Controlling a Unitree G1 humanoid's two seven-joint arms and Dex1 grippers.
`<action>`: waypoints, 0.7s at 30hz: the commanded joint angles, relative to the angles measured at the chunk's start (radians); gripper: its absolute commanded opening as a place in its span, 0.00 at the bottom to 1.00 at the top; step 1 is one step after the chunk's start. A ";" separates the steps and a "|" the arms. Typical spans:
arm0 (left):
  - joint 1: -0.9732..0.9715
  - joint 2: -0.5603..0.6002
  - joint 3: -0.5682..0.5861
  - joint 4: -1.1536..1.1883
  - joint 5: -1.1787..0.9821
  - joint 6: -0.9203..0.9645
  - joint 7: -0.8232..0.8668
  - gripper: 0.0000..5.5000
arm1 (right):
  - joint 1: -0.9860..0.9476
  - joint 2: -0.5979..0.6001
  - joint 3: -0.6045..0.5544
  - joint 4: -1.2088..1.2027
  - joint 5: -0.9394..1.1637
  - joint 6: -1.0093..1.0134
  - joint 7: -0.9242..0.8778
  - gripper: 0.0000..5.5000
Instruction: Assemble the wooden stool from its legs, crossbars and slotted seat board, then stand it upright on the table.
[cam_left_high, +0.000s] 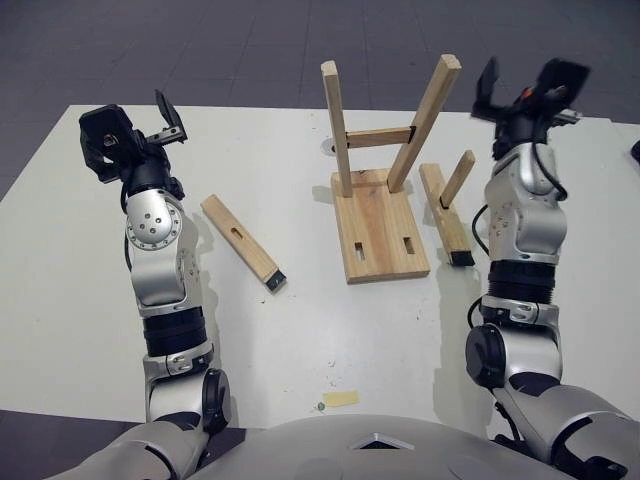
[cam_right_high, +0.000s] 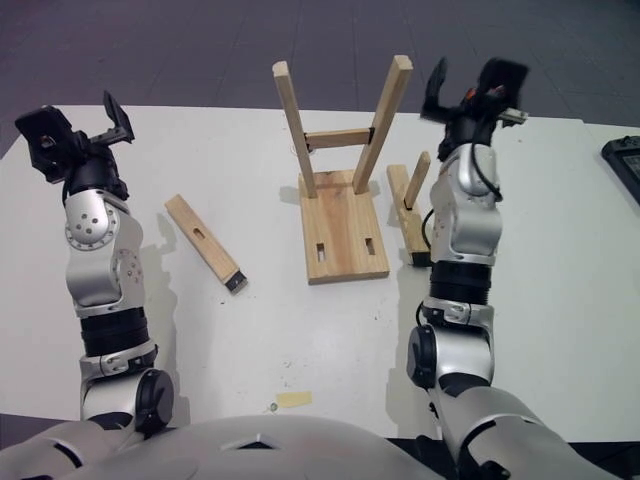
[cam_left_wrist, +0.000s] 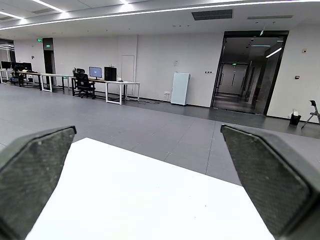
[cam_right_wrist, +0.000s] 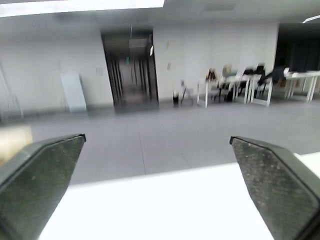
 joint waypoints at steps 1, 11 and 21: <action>0.020 -0.003 0.011 -0.011 0.006 0.017 0.006 0.98 | 0.078 -0.039 0.070 0.045 -0.050 0.182 0.051 0.98; 0.010 -0.005 0.000 0.000 0.006 0.020 0.004 0.98 | 0.056 -0.021 -0.032 -0.033 -0.014 -0.027 0.017 0.98; 0.033 -0.015 0.006 -0.035 0.011 0.008 0.022 0.98 | 0.130 -0.101 -0.166 -0.335 0.216 -0.079 0.198 0.98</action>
